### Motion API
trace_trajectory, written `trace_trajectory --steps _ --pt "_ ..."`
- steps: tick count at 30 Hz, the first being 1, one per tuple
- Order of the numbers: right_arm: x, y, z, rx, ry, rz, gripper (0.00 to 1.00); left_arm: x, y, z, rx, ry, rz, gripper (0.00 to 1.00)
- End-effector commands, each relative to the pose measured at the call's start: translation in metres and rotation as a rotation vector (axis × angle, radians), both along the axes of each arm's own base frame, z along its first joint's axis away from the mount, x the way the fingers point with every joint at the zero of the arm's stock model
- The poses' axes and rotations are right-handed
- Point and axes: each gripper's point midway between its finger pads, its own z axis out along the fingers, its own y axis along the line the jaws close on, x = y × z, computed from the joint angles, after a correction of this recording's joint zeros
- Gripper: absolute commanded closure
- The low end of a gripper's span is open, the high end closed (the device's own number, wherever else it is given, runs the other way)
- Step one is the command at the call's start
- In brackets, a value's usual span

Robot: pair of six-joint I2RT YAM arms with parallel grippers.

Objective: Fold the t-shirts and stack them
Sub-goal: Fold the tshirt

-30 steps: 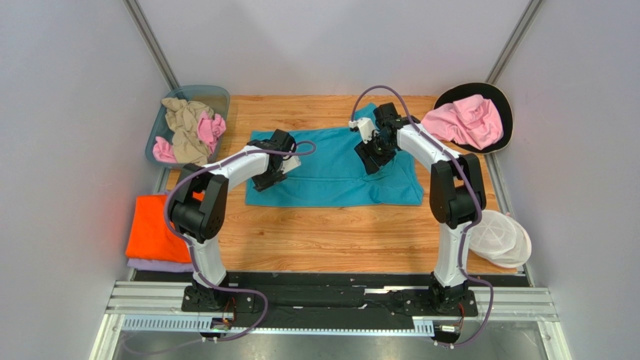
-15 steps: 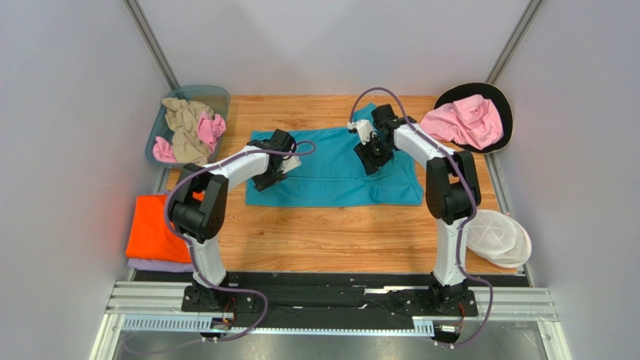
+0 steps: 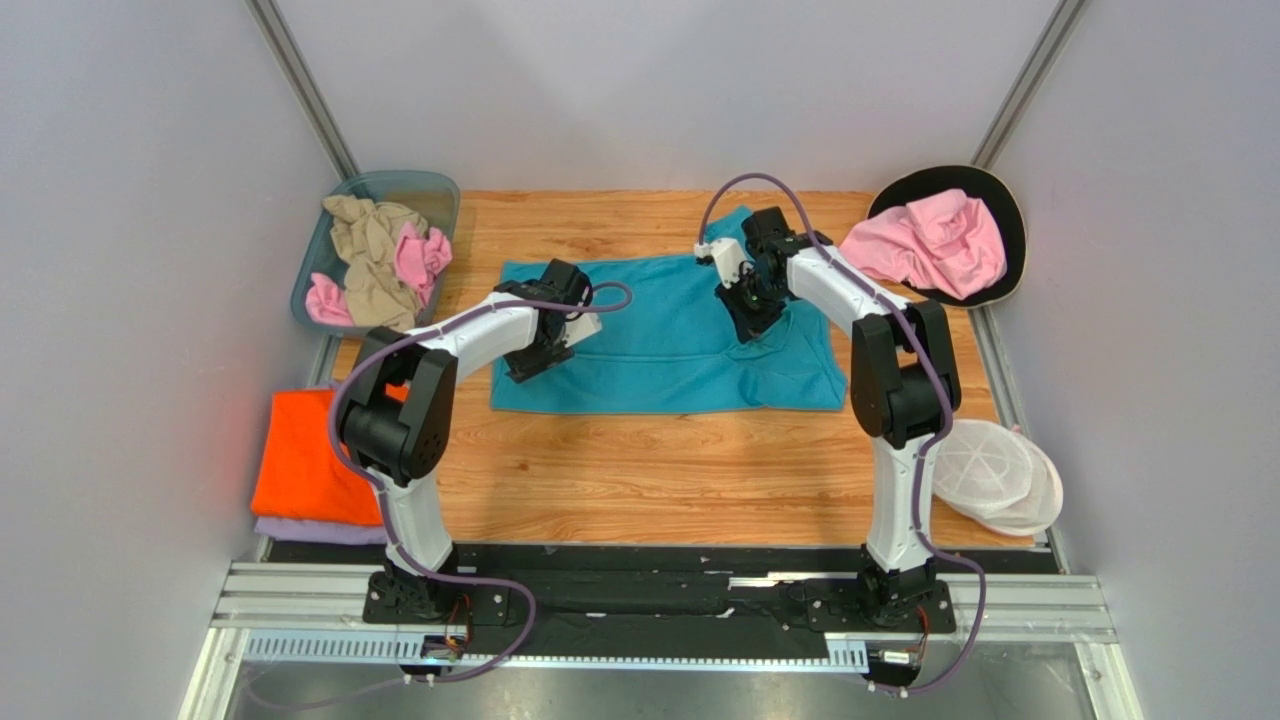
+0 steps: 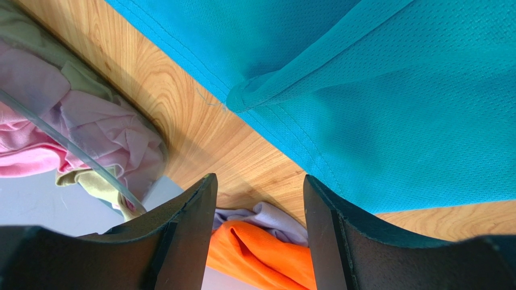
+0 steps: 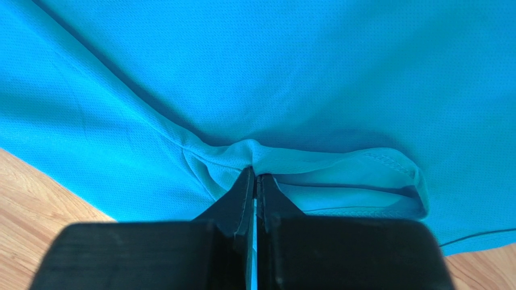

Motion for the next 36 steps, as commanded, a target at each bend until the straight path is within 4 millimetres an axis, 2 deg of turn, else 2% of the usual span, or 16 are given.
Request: trace_trajectory --steps 1,9,16,17,19,21,23,24,25,27,28,29,31,32,35,36 --pt "0.023 0.008 0.030 0.019 -0.090 -0.001 1.00 0.003 0.001 0.001 -0.001 -0.019 0.006 0.37" --pt "0.042 0.009 0.056 -0.004 -0.143 -0.011 1.00 0.004 0.002 0.002 0.005 -0.023 0.008 0.37" --pt "0.046 0.008 0.051 -0.029 -0.132 -0.013 0.97 0.003 0.003 0.004 0.010 -0.027 0.003 0.37" --pt "0.045 0.007 0.050 -0.037 -0.131 -0.016 0.94 0.003 0.003 0.005 0.010 -0.027 0.003 0.37" --pt "0.044 0.007 0.047 -0.045 -0.126 -0.014 0.81 0.004 0.003 0.005 0.011 -0.029 0.003 0.37" --pt "0.042 0.006 0.047 -0.066 -0.131 -0.013 0.64 0.003 0.003 0.005 0.012 -0.027 0.002 0.37" --pt "0.038 0.003 0.044 -0.086 -0.126 -0.011 0.55 0.003 0.003 0.005 0.012 -0.027 0.002 0.37" --pt "0.037 0.002 0.044 -0.092 -0.128 -0.012 0.44 0.003 0.004 0.005 0.012 -0.030 0.004 0.37" --pt "0.037 0.001 0.050 -0.090 -0.145 -0.015 0.40 0.002 0.004 0.005 0.014 -0.028 0.006 0.37" --pt "0.030 -0.004 0.046 -0.108 -0.137 -0.017 0.31 0.000 0.005 0.004 0.012 -0.026 0.009 0.37" --pt "0.030 -0.005 0.057 -0.104 -0.164 -0.022 0.30 0.000 0.005 0.005 0.010 -0.029 0.010 0.37" --pt "0.023 -0.009 0.052 -0.117 -0.151 -0.022 0.29 -0.002 0.005 0.003 0.008 -0.028 0.013 0.37" --pt "0.020 -0.013 0.061 -0.122 -0.179 -0.025 0.27 -0.005 0.006 0.003 0.003 -0.026 0.015 0.37" --pt "0.013 -0.017 0.056 -0.137 -0.167 -0.025 0.27 -0.006 0.006 0.003 0.000 -0.025 0.014 0.37" --pt "0.009 -0.025 0.062 -0.158 -0.203 -0.029 0.26 -0.010 0.005 0.003 -0.017 -0.019 0.016 0.37" --pt "0.003 -0.028 0.056 -0.168 -0.188 -0.025 0.26 -0.010 0.002 0.003 -0.033 -0.020 0.016 0.37"
